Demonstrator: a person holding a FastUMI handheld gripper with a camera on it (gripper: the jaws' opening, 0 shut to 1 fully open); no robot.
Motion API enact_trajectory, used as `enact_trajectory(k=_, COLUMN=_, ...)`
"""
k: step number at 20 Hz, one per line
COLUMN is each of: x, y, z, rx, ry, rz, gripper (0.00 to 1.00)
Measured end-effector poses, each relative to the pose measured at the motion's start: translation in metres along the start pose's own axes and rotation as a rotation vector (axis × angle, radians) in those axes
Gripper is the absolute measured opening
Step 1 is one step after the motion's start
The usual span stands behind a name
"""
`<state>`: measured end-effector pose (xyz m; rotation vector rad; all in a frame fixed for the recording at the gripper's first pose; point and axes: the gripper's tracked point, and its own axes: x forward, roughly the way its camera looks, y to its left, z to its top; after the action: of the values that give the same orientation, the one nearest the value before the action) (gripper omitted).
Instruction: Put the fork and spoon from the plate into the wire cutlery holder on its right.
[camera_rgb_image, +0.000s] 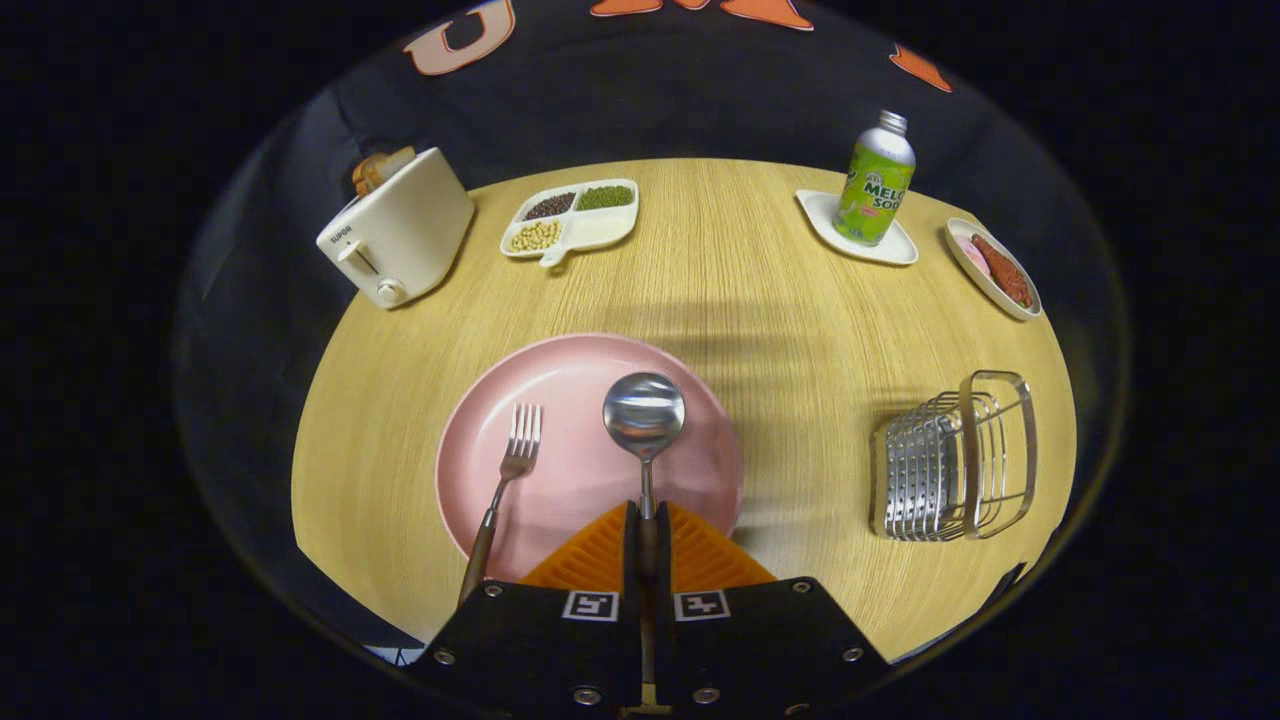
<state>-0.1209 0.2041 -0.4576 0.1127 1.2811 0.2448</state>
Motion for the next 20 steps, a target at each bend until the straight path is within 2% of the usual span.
enact_trajectory(k=12, x=-0.099, y=-0.047, z=0.064, rx=0.046, ry=-0.247, rz=0.017, gripper=0.06)
enact_trajectory(k=16, x=-0.124, y=-0.082, z=0.076, rx=0.016, ry=-0.291, rz=-0.051, gripper=0.06)
enact_trajectory(k=20, x=-0.14, y=-0.118, z=0.073, rx=0.017, ry=-0.257, rz=-0.11, gripper=0.06)
